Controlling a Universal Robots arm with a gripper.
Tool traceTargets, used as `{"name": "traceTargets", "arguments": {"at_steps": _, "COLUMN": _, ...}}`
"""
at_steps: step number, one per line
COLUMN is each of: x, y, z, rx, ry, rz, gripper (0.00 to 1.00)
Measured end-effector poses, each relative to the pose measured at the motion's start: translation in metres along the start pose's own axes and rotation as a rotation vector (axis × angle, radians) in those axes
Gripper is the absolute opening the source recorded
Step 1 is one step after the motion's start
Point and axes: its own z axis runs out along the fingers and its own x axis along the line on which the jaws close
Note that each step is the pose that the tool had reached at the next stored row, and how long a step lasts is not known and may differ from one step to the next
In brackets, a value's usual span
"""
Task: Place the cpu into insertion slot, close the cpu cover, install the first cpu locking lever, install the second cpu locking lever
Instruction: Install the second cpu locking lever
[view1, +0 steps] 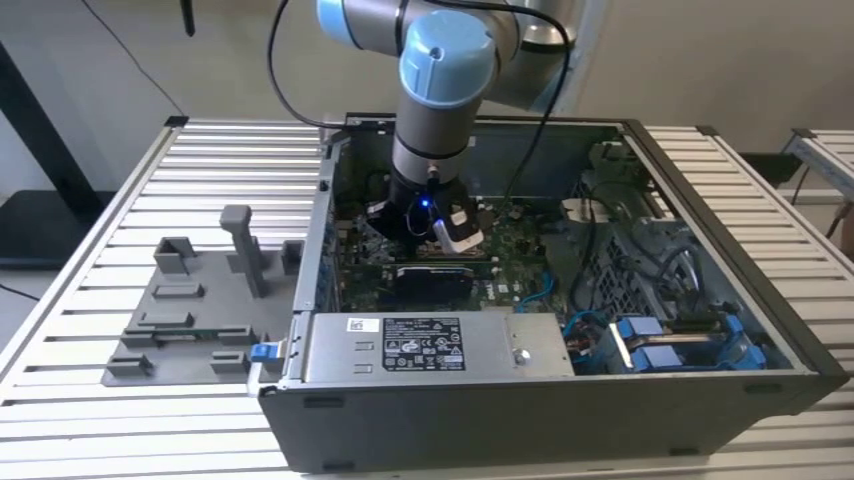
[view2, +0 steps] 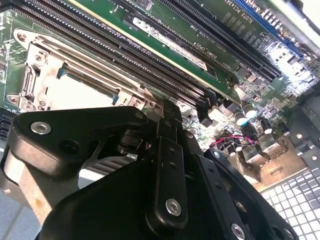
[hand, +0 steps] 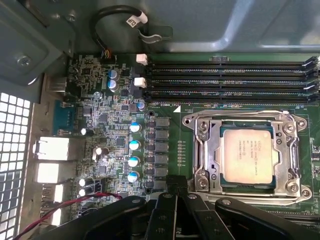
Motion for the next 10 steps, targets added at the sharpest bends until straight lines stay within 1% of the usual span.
{"name": "traceTargets", "arguments": {"at_steps": 3, "x": 0.0001, "y": 0.0004, "z": -0.0022, "rx": 0.0008, "ry": 0.0027, "rz": 0.001, "gripper": 0.11}}
{"name": "traceTargets", "arguments": {"at_steps": 4, "x": 0.0008, "y": 0.0007, "z": -0.0038, "rx": 0.0005, "ry": 0.0077, "rz": 0.002, "gripper": 0.11}}
{"name": "traceTargets", "arguments": {"at_steps": 10, "x": 0.0005, "y": 0.0009, "z": -0.0037, "rx": -0.0005, "ry": 0.0076, "rz": 0.001, "gripper": 0.11}}
